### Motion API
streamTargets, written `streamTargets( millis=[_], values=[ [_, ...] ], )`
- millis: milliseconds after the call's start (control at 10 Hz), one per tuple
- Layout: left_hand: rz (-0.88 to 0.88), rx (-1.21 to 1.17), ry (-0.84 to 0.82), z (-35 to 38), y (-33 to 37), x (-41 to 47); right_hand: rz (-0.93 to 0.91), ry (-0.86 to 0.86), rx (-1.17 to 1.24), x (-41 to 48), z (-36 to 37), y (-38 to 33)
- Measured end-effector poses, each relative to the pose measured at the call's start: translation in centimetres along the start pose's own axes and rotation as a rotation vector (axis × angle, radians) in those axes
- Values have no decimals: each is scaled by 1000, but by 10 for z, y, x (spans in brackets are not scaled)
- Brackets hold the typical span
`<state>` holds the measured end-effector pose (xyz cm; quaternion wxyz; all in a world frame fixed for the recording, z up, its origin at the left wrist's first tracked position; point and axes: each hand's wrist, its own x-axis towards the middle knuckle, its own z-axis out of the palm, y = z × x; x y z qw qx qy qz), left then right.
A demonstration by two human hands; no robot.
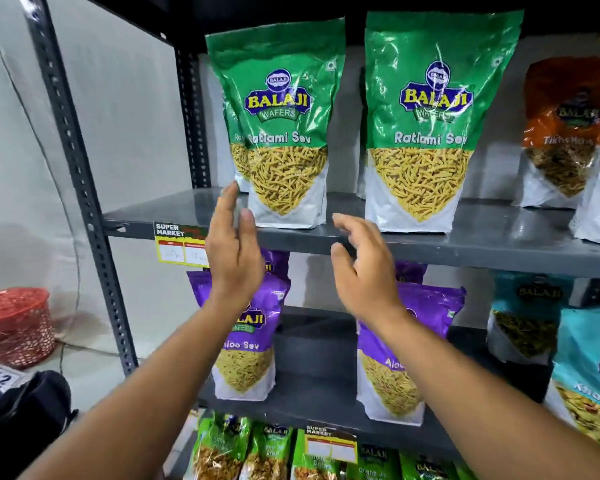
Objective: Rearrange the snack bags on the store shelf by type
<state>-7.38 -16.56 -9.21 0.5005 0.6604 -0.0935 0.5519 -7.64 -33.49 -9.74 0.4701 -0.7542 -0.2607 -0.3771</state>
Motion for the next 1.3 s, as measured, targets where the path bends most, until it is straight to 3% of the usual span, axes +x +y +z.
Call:
streamTargets(
  millis=[100, 200, 300, 400, 900, 1100, 1300],
  values=[
    [-191, -13, -20, 0, -4, 45, 84, -34, -68, 44, 14, -19],
    [-529, -179, -195, 3, -9, 91, 410, -127, -77, 85, 27, -42],
    [-698, -351, -333, 7, -7, 101, 573, -156, 21, 95, 36, -46],
    [-757, -391, -457, 1, -7, 110, 634, -166, 68, 101, 57, -43],
    [-754, -323, -410, -60, -55, 156, 537, -172, 190, 115, 164, -61],
    [-739, -331, -425, -66, -59, 156, 535, -188, 200, 113, 165, -59],
    [-602, -206, -362, -63, -44, 145, 448, -204, 173, 108, 158, -59]
  ],
)
